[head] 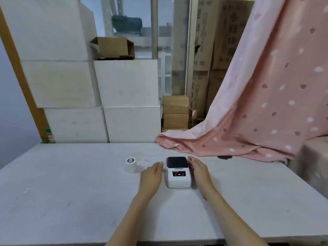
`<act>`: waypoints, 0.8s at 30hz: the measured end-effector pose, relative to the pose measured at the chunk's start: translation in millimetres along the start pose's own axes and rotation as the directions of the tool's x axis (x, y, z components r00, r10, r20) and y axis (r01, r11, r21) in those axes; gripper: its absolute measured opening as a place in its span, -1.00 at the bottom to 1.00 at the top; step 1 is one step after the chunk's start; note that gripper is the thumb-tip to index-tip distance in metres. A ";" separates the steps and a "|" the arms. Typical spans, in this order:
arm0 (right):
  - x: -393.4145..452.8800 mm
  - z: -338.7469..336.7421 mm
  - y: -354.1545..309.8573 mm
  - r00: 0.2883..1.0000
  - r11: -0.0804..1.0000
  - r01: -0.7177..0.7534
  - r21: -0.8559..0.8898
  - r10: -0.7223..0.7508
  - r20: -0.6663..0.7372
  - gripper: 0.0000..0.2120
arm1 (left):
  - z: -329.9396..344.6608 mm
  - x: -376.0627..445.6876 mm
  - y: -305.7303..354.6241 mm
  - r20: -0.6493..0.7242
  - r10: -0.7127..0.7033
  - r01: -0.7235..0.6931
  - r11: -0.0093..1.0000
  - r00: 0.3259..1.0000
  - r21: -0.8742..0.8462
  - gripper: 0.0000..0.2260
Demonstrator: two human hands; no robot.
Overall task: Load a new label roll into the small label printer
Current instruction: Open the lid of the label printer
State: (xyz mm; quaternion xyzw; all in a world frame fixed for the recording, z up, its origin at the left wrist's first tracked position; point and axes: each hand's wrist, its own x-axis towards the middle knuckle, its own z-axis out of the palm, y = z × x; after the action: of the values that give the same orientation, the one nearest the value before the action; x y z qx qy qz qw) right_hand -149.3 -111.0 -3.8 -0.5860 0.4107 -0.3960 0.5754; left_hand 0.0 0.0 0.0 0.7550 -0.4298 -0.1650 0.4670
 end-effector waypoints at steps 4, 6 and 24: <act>-3.5 0.2 -0.7 0.999 0.999 0.009 -0.045 -0.011 -0.041 -0.68 | 1.8 5.1 -11.2 0.104 0.024 -0.015 0.996 0.994 -0.082 -0.47; -5.2 1.1 -0.9 0.998 0.996 0.045 -0.076 -0.048 -0.036 -0.62 | 4.7 7.1 -15.1 0.106 0.073 -0.071 0.997 0.992 -0.017 -0.43; 0.3 -7.0 9.9 0.991 0.997 0.001 0.071 0.009 -0.132 -0.75 | 1.4 6.9 -18.7 0.062 0.179 -0.181 0.983 0.982 0.017 -0.72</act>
State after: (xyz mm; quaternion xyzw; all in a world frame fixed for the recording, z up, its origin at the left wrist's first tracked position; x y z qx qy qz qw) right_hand -155.9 -113.7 -13.5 -0.5368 0.4346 -0.4472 0.5683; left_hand 12.3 -2.7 -15.5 0.7129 -0.5121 -0.1399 0.4582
